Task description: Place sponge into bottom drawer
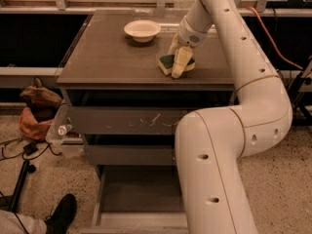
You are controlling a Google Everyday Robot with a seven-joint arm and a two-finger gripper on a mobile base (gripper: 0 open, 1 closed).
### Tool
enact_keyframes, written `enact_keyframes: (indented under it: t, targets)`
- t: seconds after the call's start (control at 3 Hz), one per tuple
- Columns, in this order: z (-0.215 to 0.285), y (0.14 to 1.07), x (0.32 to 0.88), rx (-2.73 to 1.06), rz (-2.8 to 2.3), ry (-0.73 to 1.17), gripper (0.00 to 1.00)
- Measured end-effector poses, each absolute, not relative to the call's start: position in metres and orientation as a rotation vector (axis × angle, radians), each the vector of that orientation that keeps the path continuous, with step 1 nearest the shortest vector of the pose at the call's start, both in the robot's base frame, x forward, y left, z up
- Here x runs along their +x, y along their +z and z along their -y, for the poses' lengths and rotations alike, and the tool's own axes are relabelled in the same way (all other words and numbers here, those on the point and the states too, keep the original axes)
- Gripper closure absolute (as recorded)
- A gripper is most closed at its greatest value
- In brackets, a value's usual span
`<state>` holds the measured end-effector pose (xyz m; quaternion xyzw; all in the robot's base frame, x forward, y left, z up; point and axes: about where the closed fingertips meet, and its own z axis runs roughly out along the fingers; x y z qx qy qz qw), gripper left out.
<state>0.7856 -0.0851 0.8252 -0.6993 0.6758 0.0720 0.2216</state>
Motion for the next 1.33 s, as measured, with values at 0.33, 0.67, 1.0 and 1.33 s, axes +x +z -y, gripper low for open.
enact_keyframes:
  t: [0.33, 0.67, 1.0, 1.33]
  targets:
    - [0.084, 0.83, 0.782, -1.932, -1.867, 0.199, 0.85]
    - [0.084, 0.833, 0.78, -1.932, -1.867, 0.198, 1.0]
    - [0.106, 0.847, 0.783, -1.854, -1.831, 0.196, 1.0]
    - [0.103, 0.844, 0.788, -1.844, -1.826, 0.191, 1.0]
